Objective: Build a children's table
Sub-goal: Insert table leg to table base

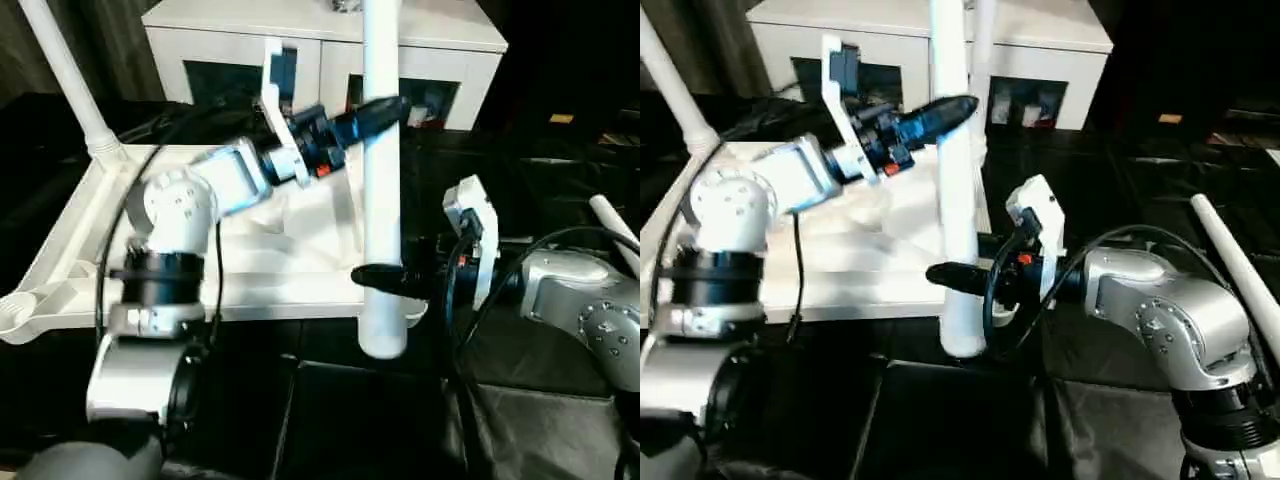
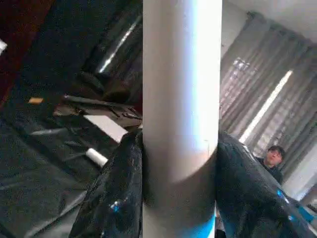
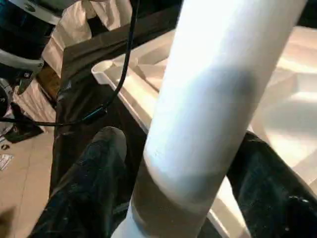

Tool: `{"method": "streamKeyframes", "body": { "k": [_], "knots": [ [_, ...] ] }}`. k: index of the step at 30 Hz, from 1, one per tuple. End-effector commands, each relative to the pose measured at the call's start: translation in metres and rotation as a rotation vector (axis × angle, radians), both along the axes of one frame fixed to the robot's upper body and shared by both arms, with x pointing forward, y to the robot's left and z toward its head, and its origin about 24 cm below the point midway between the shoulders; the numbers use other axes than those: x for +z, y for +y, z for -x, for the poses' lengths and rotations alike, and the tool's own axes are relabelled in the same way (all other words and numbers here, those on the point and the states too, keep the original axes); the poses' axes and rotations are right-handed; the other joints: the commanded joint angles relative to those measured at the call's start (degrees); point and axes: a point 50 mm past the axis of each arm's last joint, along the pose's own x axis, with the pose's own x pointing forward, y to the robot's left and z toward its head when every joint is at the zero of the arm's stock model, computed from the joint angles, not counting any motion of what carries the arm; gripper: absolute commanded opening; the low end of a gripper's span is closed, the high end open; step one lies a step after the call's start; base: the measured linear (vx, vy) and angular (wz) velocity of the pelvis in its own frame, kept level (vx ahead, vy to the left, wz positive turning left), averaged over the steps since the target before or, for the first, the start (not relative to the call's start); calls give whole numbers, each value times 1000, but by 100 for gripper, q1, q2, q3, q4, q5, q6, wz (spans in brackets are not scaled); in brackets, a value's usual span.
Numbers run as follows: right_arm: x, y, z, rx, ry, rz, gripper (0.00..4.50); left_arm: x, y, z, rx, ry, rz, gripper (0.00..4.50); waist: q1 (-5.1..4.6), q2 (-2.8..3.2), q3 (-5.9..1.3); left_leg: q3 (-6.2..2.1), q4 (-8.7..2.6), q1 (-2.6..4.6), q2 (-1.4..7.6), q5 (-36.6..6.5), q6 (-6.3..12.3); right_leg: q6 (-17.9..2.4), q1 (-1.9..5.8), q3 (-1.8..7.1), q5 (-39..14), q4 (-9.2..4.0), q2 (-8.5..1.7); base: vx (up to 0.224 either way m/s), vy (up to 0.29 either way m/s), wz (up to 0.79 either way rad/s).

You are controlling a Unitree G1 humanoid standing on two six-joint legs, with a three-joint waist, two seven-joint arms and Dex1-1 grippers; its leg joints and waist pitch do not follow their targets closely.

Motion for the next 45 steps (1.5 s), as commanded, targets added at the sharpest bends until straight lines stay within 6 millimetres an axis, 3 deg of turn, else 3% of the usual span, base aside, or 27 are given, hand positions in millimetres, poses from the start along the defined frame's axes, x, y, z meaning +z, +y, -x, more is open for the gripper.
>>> {"method": "streamKeyframes", "body": {
  "k": [1,10,14,18,27,35,45],
  "knots": [
    [10,-5,-2,-8,-26,-17,344,17,-3,5,-72,-72,30,170,1,-48,-446,-134,-399,123,236,-574,191,-1315,343,147,-967,-346,-288,0,0,0],
    [12,-12,-6,5,13,-42,344,45,-2,8,-149,-226,117,168,-7,-63,-438,-128,-393,116,231,-600,214,-1360,353,148,-1002,-349,-298,0,0,0],
    [18,-12,-6,61,40,-123,344,53,-1,14,-264,-273,174,168,3,-64,-436,-123,-389,116,230,-600,251,-1407,358,147,-1043,-352,-305,0,0,0],
    [19,-11,-4,118,46,-121,344,53,-2,17,-326,-293,167,168,4,-58,-442,-121,-387,120,239,-558,292,-1503,360,141,-862,-327,-297,0,0,0],
    [22,-16,3,225,19,-60,344,49,-4,16,-357,-324,83,168,12,-60,-437,-128,-395,127,253,-642,231,-1433,366,150,-1067,-343,-309,0,0,0],
    [24,-18,4,242,-7,-14,344,49,-4,17,-375,-334,80,167,8,-65,-439,-126,-383,120,252,-621,287,-1537,365,147,-979,-334,-311,0,0,0],
    [13,-6,10,299,-1,7,344,49,-8,22,-435,-337,95,167,6,-84,-436,-127,-389,122,260,-653,285,-1522,358,149,-1077,-337,-318,0,0,0]
  ]
}}
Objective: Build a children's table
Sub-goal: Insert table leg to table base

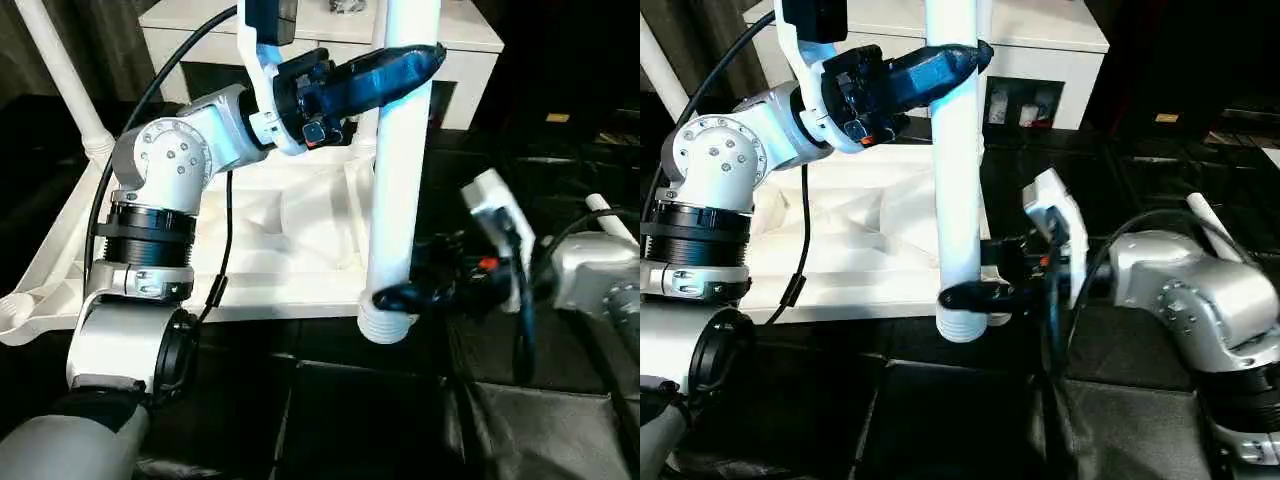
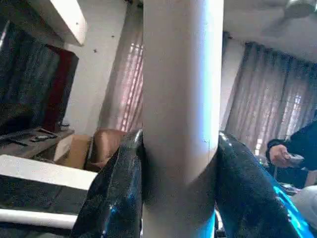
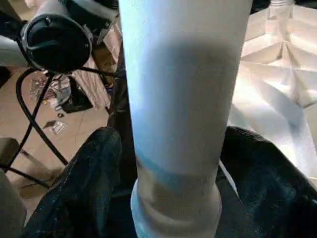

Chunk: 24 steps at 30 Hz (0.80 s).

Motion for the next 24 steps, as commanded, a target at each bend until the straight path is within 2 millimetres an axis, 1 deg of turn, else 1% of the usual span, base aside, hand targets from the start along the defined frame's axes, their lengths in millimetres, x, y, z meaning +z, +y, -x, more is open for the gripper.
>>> {"method": "streamKeyframes", "body": {
  "k": [1,2,4,8,9,12,15,16,17,20,24],
  "knots": [
    [3,3,3,22,-30,3,344,10,-7,7,-45,-49,-12,167,10,-83,-436,-128,-395,119,258,-655,282,-1517,357,150,-1081,-345,-318,0,0,0],
    [3,4,3,29,-29,0,344,10,-8,8,-55,-48,-13,167,11,-72,-436,-130,-395,120,260,-649,279,-1520,353,150,-1073,-341,-317,0,0,0],
    [2,5,4,42,-27,0,344,7,-11,10,-76,-50,-25,167,14,-90,-436,-128,-396,118,261,-633,290,-1517,358,153,-1057,-339,-319,0,0,0],
    [1,5,4,50,-27,5,344,6,-13,12,-100,-52,-34,167,9,-84,-430,-125,-395,117,256,-648,294,-1498,355,155,-1113,-349,-318,0,0,0],
    [1,5,4,52,-27,6,315,5,-13,12,-102,-52,-35,167,10,-82,-431,-126,-396,118,256,-651,289,-1488,355,155,-1135,-348,-316,0,0,0],
    [0,6,6,64,-20,6,303,6,-15,12,-104,-54,-34,167,11,-81,-434,-129,-394,116,257,-655,283,-1481,359,155,-1148,-349,-319,0,0,0],
    [-2,7,7,69,-15,7,265,6,-15,11,-104,-55,-33,167,12,-83,-437,-127,-392,113,256,-629,309,-1496,358,153,-1080,-347,-314,0,0,0],
    [-2,7,7,70,-14,7,265,6,-15,11,-103,-55,-33,167,11,-84,-438,-128,-391,113,256,-629,312,-1497,361,153,-1080,-346,-316,0,0,0],
    [-4,7,9,75,-7,12,261,6,-16,11,-103,-55,-33,167,16,-66,-444,-132,-391,116,258,-616,311,-1504,361,152,-1063,-342,-318,0,0,0],
    [-6,7,10,84,0,17,232,6,-16,10,-104,-57,-32,167,14,-68,-445,-131,-393,119,262,-624,307,-1509,360,151,-1033,-341,-311,0,0,0],
    [-10,7,13,94,8,32,206,7,-16,9,-107,-60,-30,167,20,-77,-451,-129,-389,116,256,-642,296,-1493,366,154,-1073,-343,-317,0,0,0]
  ]
}}
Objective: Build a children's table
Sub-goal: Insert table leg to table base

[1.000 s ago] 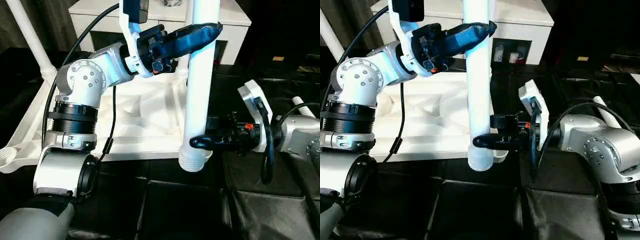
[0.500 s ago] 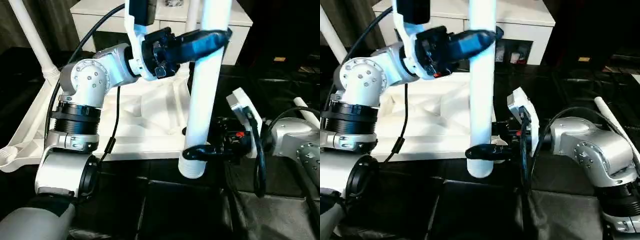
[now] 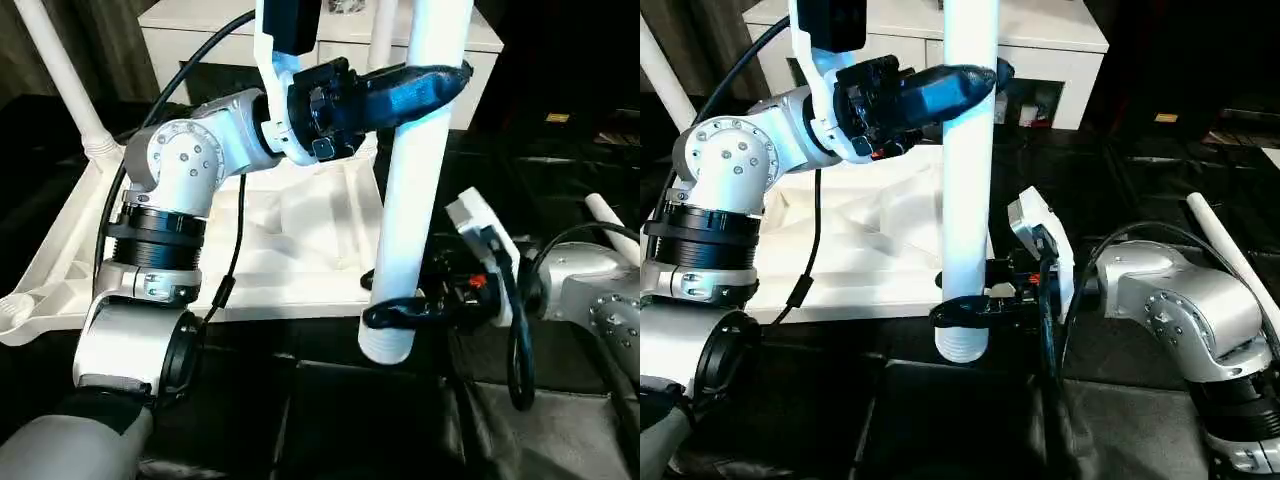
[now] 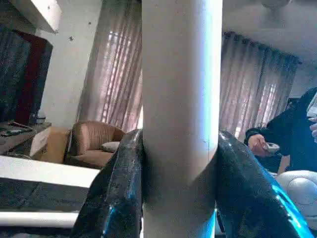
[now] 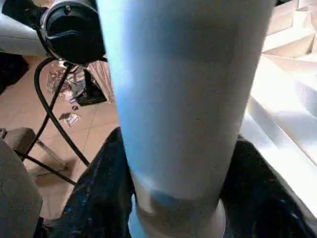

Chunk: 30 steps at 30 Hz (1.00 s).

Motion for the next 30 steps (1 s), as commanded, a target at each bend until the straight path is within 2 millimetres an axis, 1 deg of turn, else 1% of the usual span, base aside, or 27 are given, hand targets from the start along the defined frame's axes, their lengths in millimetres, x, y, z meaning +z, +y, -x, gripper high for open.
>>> {"method": "streamKeyframes", "body": {
  "k": [1,3,4,10,12,13,15,16,17,18,19,21,22,24,25,26,27,28,29,30],
  "knots": [
    [-3,1,4,27,1,23,200,10,-4,2,-13,-44,-5,167,18,-77,-450,-128,-389,114,255,-641,303,-1488,362,154,-1082,-347,-316,0,0,0],
    [-3,1,4,26,1,23,194,10,-4,2,-16,-45,-3,167,16,-66,-452,-132,-389,115,258,-647,292,-1499,361,151,-1083,-347,-317,0,0,0],
    [-3,1,4,24,1,22,193,10,-4,3,-18,-47,-3,167,15,-73,-454,-133,-388,112,258,-643,290,-1504,366,151,-1064,-342,-317,0,0,0],
    [-2,2,3,14,-1,10,189,10,-4,3,-15,-60,-8,167,18,-70,-454,-132,-387,115,259,-603,328,-1538,367,151,-980,-336,-314,0,0,0],
    [-1,2,2,6,-11,6,189,7,-3,-2,76,-53,-49,167,16,-73,-465,-134,-382,120,263,-620,320,-1526,370,149,-990,-336,-316,0,0,0],
    [-1,2,1,3,-15,5,189,6,-3,-3,75,-25,-44,202,18,-70,-462,-133,-381,119,262,-627,309,-1533,370,150,-999,-333,-319,0,0,0],
    [1,2,1,-6,-24,-7,188,5,-3,-2,47,-10,-45,237,19,-74,-472,-130,-379,115,258,-601,309,-1542,373,150,-979,-329,-316,0,0,0],
    [2,2,1,-12,-29,-14,188,4,-3,-1,44,-9,-50,237,23,-78,-478,-133,-376,115,258,-594,304,-1545,378,147,-973,-325,-318,0,0,0],
    [3,2,1,-20,-34,-21,188,4,-2,-1,42,-8,-52,245,28,-70,-483,-132,-372,114,257,-580,303,-1540,377,150,-951,-321,-319,0,0,0],
    [4,2,1,-25,-38,-25,188,3,-2,-1,41,-7,-53,271,25,-69,-481,-131,-373,113,255,-574,302,-1537,371,149,-952,-323,-315,0,0,0],
    [4,1,1,-32,-45,-30,188,3,-1,-1,45,3,-48,271,29,-59,-489,-133,-372,119,256,-572,299,-1541,374,145,-957,-320,-316,0,0,0],
    [7,0,2,-50,-61,-44,188,2,1,-3,56,22,-37,286,41,-74,-495,-130,-370,114,259,-549,294,-1555,379,148,-898,-314,-320,0,0,0],
    [7,0,2,-50,-61,-44,188,2,1,-3,56,22,-37,286,43,-73,-500,-129,-363,118,255,-549,299,-1555,380,147,-892,-310,-315,0,0,0],
    [13,-2,4,-73,-79,-73,188,0,4,-5,67,40,-30,313,51,-71,-501,-127,-364,115,253,-542,297,-1542,377,150,-894,-312,-315,0,0,0],
    [19,-5,7,-86,-91,-98,188,-2,7,-6,72,59,-24,323,62,-39,-504,-131,-361,116,252,-553,298,-1543,380,148,-902,-308,-320,0,0,0],
    [19,-5,7,-86,-91,-98,188,-2,7,-6,72,59,-24,328,69,-60,-505,-124,-357,116,246,-570,303,-1522,381,151,-906,-311,-310,0,0,0],
    [23,-7,10,-97,-100,-116,188,-3,9,-6,69,75,-15,333,81,-33,-506,-123,-359,125,242,-600,300,-1508,374,148,-942,-326,-304,0,0,0],
    [25,-11,13,-113,-107,-125,188,-3,12,-7,76,90,-2,344,84,11,-508,-133,-355,128,243,-617,283,-1514,367,145,-951,-315,-305,0,0,0],
    [25,-13,14,-127,-111,-127,188,-3,13,-8,88,101,7,358,94,-2,-505,-131,-359,124,245,-638,254,-1515,369,143,-925,-318,-297,0,0,0],
    [25,-18,14,-165,-114,-123,188,-4,14,-13,164,118,12,367,97,19,-504,-137,-364,121,250,-702,227,-1524,373,139,-923,-325,-297,0,0,0]
  ]
}}
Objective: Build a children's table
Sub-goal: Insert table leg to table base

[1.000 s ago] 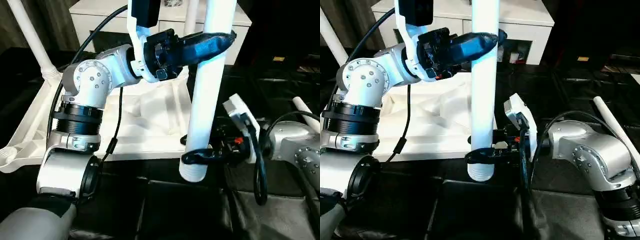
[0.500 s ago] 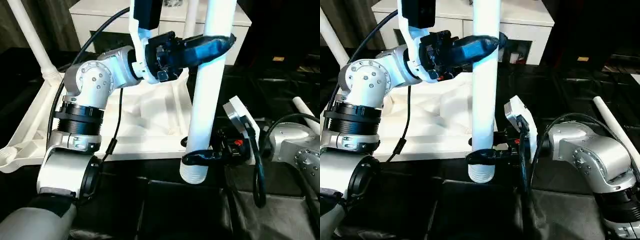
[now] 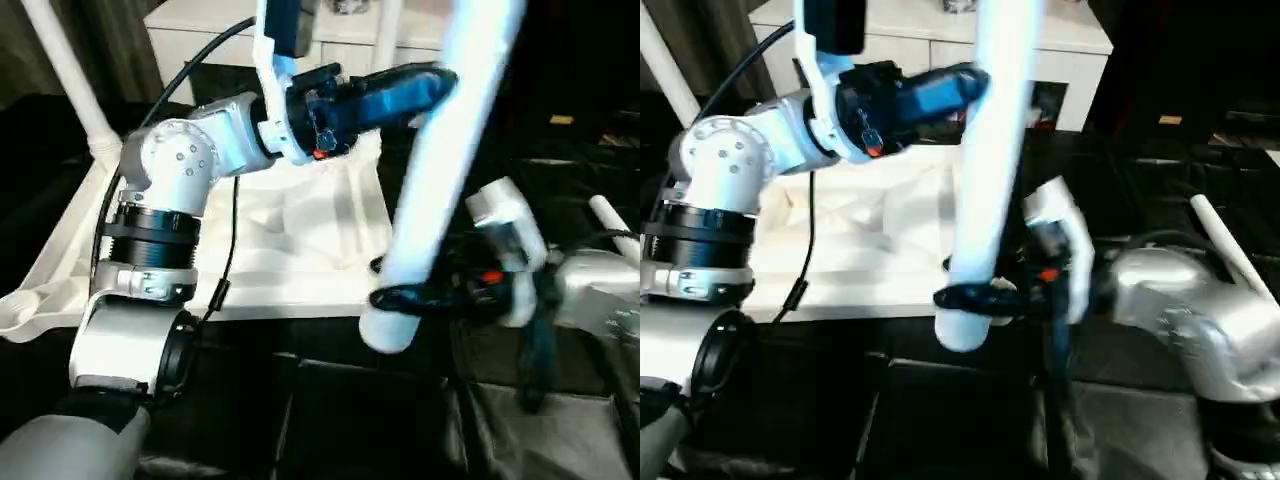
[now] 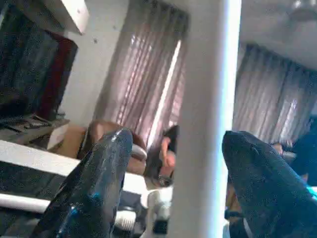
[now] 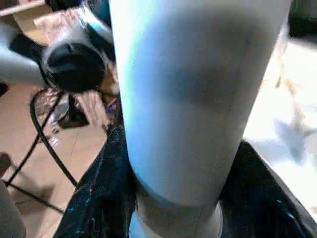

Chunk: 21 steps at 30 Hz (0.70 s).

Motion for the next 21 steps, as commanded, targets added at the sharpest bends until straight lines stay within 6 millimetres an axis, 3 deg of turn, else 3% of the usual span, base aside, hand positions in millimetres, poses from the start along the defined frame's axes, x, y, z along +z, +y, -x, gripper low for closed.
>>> {"method": "streamKeyframes", "body": {
  "k": [1,3,5,7,8,9,11,12,13,14,16,21],
  "knots": [
    [5,-9,1,-58,-22,-3,188,-2,4,-7,96,28,8,367,18,-3,-488,-136,-379,120,248,-764,211,-1520,360,134,-975,-353,-292,0,0,0],
    [4,-19,-1,-134,-30,6,188,-12,12,-10,159,14,-11,378,28,47,-477,-152,-399,144,248,-928,115,-1435,355,131,-1266,-407,-305,0,0,0],
    [1,-26,-5,-210,-42,45,188,-25,17,-16,269,-5,-68,403,-1,33,-450,-168,-437,148,252,-1100,56,-1306,363,122,-1531,-450,-296,0,0,0],
    [-6,-37,-16,-375,-78,122,188,-52,24,-23,458,-87,-232,409,-13,40,-464,-195,-450,149,266,-1116,-30,-1103,367,133,-1786,-477,-327,0,0,0],
    [-6,-37,-16,-379,-79,123,188,-52,25,-23,461,-89,-236,411,-39,45,-454,-200,-469,142,280,-1136,-68,-1002,358,136,-1867,-492,-322,0,0,0],
    [-13,-44,-26,-520,-117,181,188,-76,27,-22,568,-167,-376,411,-81,28,-461,-202,-476,168,271,-1251,-190,-802,331,140,-2172,-520,-319,0,0,0],
    [-18,-48,-31,-606,-140,208,188,-91,27,-19,623,-221,-450,411,-105,16,-472,-209,-491,160,273,-1250,-246,-718,342,143,-2264,-506,-336,0,0,0],
    [-20,-48,-33,-634,-139,208,188,-96,26,-17,633,-247,-477,411,-110,19,-475,-182,-480,185,255,-1301,-224,-734,316,145,-2269,-516,-315,0,0,0],
    [-25,-48,-37,-697,-123,185,188,-113,24,-9,625,-335,-576,411,-111,-11,-480,-206,-495,169,274,-1278,-179,-721,313,146,-2240,-526,-326,0,0,0],
    [-27,-47,-37,-709,-119,178,188,-120,23,-6,610,-366,-608,411,-118,13,-482,-205,-505,158,280,-1274,-177,-714,307,150,-2182,-505,-328,0,0,0],
    [-38,-40,-40,-754,-94,149,187,-150,16,12,491,-489,-719,411,-143,-17,-477,-210,-521,128,280,-1226,-118,-661,308,153,-2059,-492,-328,0,0,0],
    [-50,-31,-43,-755,-84,154,187,-175,12,22,392,-439,-757,411,-160,30,-450,-162,-517,167,270,-1363,-161,-894,247,168,-1777,-467,-295,0,0,0]
  ]
}}
